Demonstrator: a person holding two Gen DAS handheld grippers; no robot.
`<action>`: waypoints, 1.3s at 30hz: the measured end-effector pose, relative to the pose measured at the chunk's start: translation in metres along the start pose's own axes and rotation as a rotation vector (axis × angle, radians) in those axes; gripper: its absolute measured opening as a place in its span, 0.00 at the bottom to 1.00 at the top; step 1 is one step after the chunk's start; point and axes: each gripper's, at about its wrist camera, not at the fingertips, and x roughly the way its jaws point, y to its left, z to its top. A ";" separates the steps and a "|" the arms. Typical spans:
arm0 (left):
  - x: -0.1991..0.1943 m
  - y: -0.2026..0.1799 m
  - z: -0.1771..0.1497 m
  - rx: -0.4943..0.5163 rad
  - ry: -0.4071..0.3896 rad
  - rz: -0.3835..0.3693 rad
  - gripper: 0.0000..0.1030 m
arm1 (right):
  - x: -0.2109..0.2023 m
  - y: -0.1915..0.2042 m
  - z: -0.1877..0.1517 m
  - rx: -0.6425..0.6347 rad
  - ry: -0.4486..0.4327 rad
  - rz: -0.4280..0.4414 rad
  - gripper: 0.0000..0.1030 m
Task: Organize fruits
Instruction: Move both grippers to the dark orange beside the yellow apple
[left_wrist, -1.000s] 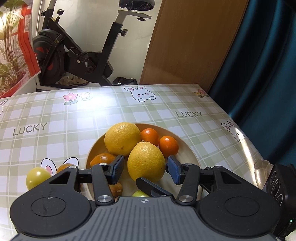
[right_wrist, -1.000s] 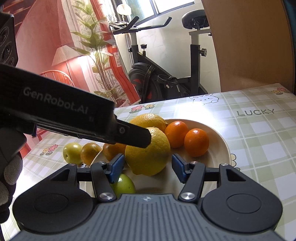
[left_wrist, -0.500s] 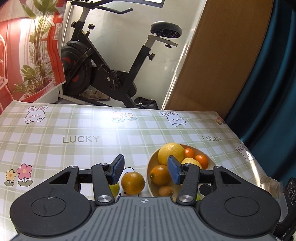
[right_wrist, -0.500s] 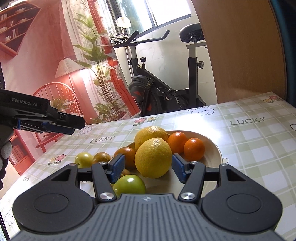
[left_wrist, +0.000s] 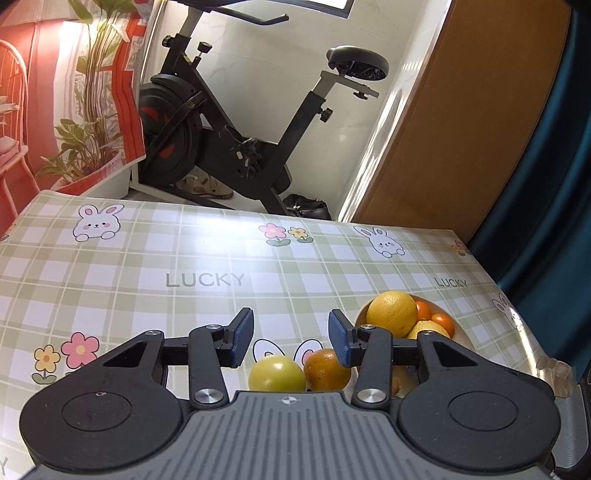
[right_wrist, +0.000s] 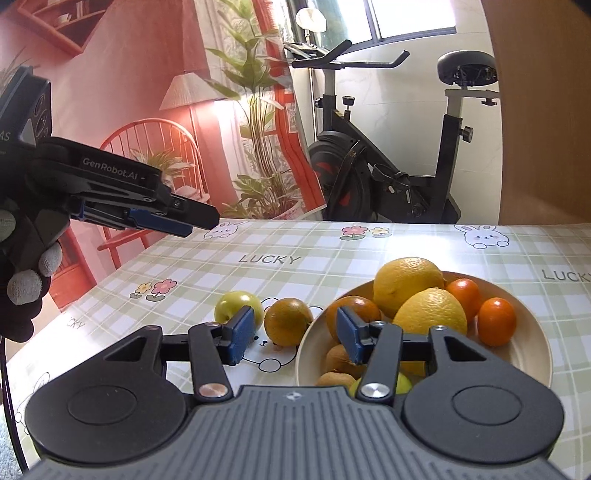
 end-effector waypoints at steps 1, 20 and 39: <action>0.006 -0.001 -0.001 0.001 0.009 -0.009 0.45 | 0.004 0.003 0.001 -0.016 0.007 -0.006 0.51; 0.074 -0.006 -0.020 0.002 0.190 -0.143 0.39 | 0.006 0.002 -0.015 0.013 0.071 -0.025 0.38; 0.069 -0.020 -0.020 0.025 0.190 -0.147 0.38 | -0.008 0.001 -0.024 0.049 0.079 -0.031 0.38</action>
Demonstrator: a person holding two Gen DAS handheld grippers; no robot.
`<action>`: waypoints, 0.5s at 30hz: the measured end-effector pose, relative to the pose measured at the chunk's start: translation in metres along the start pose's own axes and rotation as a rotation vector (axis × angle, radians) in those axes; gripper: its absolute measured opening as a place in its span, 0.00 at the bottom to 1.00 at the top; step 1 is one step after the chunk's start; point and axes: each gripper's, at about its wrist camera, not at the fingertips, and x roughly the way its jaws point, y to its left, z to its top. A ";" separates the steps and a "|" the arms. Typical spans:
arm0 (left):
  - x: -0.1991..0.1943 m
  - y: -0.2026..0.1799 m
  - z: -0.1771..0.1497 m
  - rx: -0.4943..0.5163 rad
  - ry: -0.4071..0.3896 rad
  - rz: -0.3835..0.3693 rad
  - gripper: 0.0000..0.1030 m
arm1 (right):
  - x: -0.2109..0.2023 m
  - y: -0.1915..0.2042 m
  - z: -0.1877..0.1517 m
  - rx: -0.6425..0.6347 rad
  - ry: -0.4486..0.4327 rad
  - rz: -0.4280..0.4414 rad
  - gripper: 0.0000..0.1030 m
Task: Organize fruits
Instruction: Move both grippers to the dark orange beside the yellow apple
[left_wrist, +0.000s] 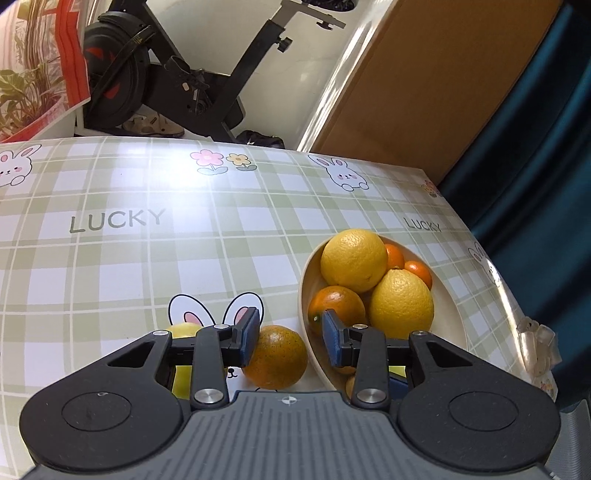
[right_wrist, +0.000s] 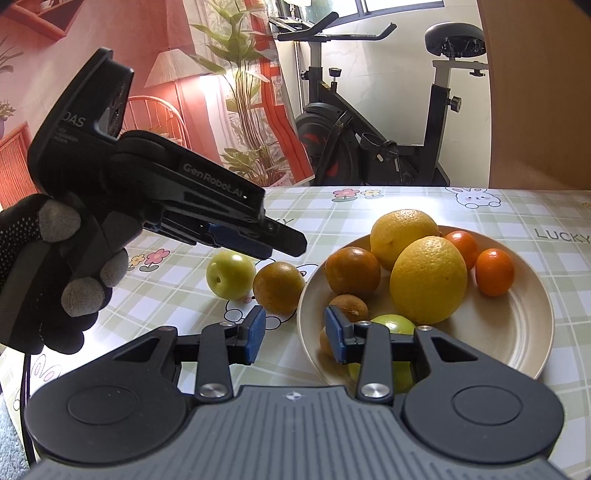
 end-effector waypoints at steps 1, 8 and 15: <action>-0.002 -0.002 -0.001 0.006 0.002 -0.002 0.38 | -0.001 0.000 0.000 -0.002 0.000 -0.001 0.38; -0.021 -0.001 -0.010 -0.009 0.057 -0.104 0.38 | 0.001 -0.001 -0.003 0.012 0.017 0.015 0.38; -0.019 0.006 -0.012 -0.044 0.051 -0.090 0.37 | -0.001 0.001 -0.004 0.013 0.020 0.029 0.38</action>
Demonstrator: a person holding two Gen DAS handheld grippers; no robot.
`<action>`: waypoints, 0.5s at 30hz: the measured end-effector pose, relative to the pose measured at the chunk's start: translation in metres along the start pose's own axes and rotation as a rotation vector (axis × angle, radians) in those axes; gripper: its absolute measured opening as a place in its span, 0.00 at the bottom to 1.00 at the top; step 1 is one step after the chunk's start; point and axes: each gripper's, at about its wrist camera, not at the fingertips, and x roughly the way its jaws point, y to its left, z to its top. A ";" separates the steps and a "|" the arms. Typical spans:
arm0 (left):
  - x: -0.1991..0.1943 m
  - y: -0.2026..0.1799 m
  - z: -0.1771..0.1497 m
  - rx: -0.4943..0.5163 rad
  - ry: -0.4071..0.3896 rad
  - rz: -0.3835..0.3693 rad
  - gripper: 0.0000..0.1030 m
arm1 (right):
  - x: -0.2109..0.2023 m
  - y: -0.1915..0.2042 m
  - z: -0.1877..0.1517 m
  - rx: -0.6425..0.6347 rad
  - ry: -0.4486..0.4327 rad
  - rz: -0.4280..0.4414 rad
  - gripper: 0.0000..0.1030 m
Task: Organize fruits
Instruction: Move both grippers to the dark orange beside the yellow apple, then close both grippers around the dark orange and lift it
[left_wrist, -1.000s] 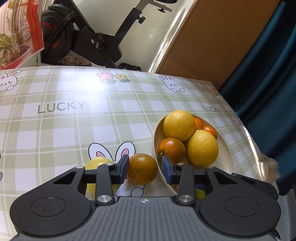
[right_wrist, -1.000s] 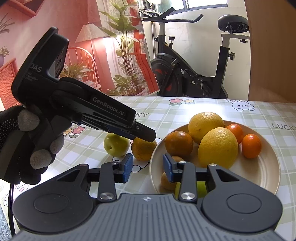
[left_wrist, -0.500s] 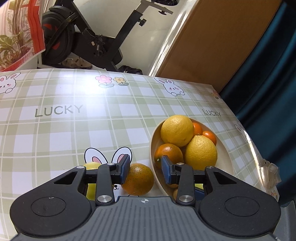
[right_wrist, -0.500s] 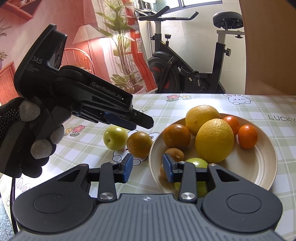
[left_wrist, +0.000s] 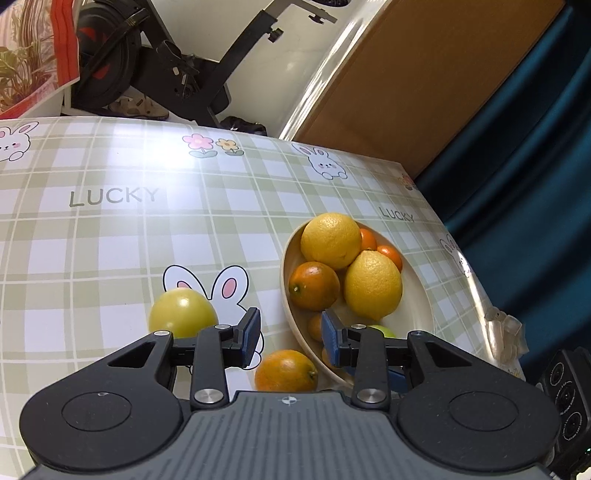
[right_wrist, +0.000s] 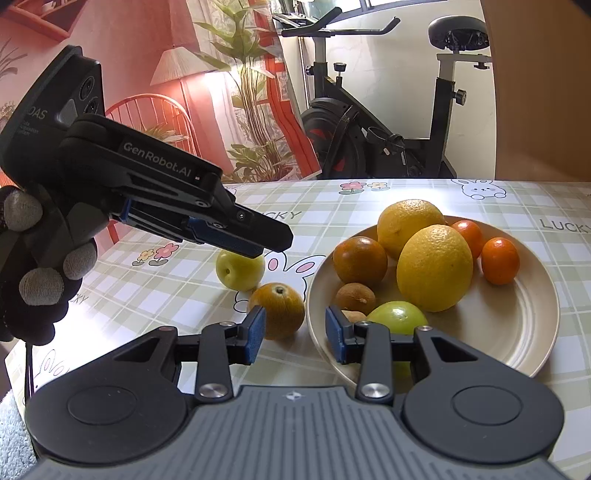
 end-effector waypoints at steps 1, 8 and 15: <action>0.005 -0.004 -0.003 0.022 0.021 -0.001 0.37 | 0.001 0.000 0.000 -0.004 0.004 0.000 0.38; 0.003 -0.012 -0.026 0.064 0.058 -0.032 0.37 | 0.000 0.005 -0.005 -0.014 0.021 -0.002 0.39; 0.003 -0.008 -0.039 0.035 0.047 -0.052 0.37 | -0.004 0.004 -0.007 -0.012 0.020 -0.003 0.39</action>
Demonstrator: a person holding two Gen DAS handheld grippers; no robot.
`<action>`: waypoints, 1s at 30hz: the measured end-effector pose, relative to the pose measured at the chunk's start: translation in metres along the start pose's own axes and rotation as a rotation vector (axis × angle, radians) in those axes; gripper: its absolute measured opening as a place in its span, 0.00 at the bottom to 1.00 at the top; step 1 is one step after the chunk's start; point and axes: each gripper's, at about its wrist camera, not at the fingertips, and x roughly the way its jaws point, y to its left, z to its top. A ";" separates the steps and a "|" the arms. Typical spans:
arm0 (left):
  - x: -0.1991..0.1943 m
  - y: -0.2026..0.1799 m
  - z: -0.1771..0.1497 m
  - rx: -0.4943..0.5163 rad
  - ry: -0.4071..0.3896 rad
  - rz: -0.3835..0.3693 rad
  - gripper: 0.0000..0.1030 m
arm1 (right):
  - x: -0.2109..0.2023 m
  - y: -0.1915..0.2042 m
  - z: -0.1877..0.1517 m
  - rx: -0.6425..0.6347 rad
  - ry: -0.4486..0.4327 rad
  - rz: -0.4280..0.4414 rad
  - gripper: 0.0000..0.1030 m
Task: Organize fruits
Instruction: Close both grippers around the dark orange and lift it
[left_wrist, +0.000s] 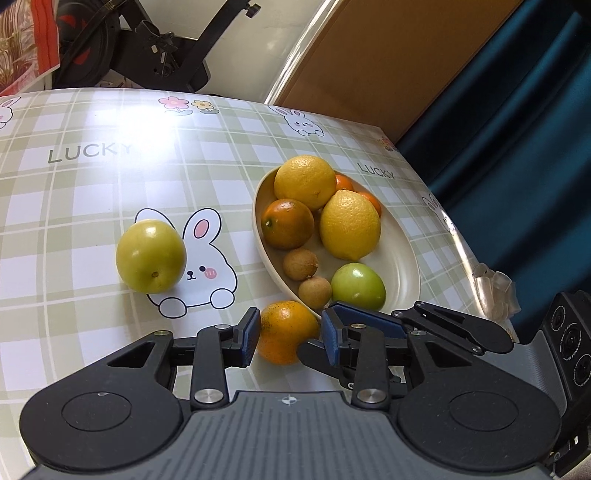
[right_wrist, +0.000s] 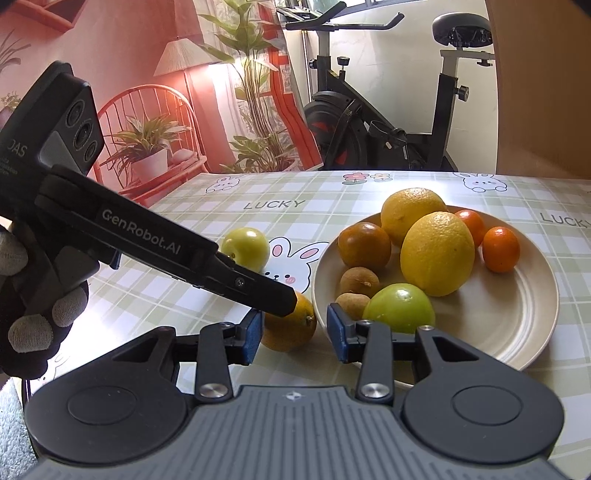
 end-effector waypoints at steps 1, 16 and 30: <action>-0.001 0.000 0.001 0.003 0.003 -0.008 0.36 | -0.001 0.000 0.000 0.000 0.001 -0.001 0.39; 0.003 -0.011 -0.013 0.034 0.036 -0.006 0.32 | -0.008 -0.012 -0.017 0.070 0.050 0.032 0.41; -0.006 -0.033 -0.023 0.099 0.026 0.047 0.27 | 0.001 -0.008 -0.018 0.071 0.073 0.047 0.45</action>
